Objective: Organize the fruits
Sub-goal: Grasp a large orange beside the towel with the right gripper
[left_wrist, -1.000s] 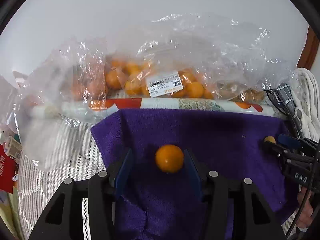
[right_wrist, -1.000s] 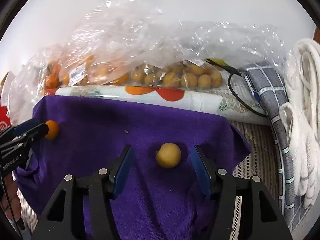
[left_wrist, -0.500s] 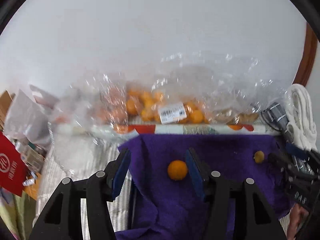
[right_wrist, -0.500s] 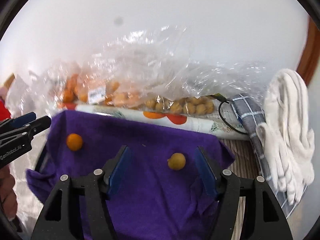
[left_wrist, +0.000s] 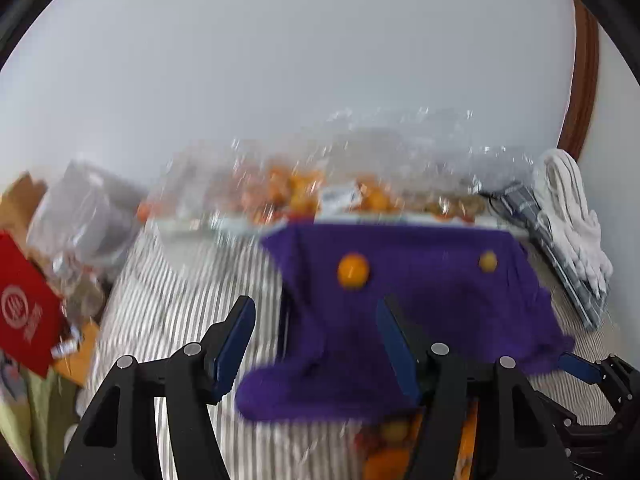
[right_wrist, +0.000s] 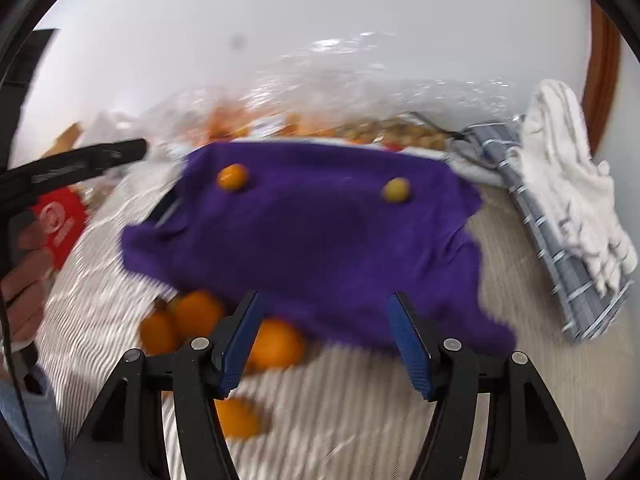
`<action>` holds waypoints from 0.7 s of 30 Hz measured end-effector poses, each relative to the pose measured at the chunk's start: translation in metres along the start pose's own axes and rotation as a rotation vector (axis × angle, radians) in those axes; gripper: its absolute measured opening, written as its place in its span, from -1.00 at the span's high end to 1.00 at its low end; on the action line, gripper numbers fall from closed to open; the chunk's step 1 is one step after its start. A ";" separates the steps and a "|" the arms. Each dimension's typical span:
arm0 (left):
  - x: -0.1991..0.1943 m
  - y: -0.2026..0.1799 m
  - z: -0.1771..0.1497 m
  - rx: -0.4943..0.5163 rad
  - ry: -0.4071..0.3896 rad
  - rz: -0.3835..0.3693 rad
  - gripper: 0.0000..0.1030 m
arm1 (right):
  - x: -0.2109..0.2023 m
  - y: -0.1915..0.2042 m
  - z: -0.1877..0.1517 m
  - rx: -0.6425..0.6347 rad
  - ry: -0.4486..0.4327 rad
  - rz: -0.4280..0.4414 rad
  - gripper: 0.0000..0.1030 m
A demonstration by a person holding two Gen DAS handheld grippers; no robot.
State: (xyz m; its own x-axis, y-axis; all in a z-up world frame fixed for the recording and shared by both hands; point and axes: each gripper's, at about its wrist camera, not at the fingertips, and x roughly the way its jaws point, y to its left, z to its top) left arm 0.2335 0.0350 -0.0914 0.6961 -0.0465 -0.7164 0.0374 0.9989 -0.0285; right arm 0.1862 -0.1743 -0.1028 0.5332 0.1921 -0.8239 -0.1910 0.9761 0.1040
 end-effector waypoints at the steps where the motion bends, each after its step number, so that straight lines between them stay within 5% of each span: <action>1: -0.002 0.006 -0.008 -0.010 0.012 -0.010 -0.18 | -0.004 0.005 -0.009 -0.017 -0.013 0.023 -0.27; 6: -0.020 0.033 -0.054 -0.052 0.047 -0.059 -0.18 | -0.011 0.033 -0.052 -0.152 -0.009 0.097 -0.27; 10: -0.032 0.047 -0.083 -0.072 0.068 -0.074 -0.18 | -0.006 0.046 -0.076 -0.239 0.019 0.069 -0.19; 15: -0.039 0.050 -0.110 -0.032 0.103 -0.052 -0.18 | 0.012 0.046 -0.081 -0.213 0.051 0.060 -0.07; 19: -0.039 0.049 -0.121 -0.018 0.113 -0.040 -0.18 | 0.019 0.042 -0.081 -0.179 0.030 0.060 0.38; 21: -0.035 0.046 -0.122 -0.026 0.121 -0.052 -0.18 | 0.018 0.044 -0.081 -0.168 0.029 0.074 0.38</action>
State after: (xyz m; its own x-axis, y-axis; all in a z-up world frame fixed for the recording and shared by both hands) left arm 0.1232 0.0832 -0.1529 0.6023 -0.0986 -0.7922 0.0519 0.9951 -0.0844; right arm 0.1205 -0.1359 -0.1582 0.4892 0.2579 -0.8332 -0.3655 0.9280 0.0726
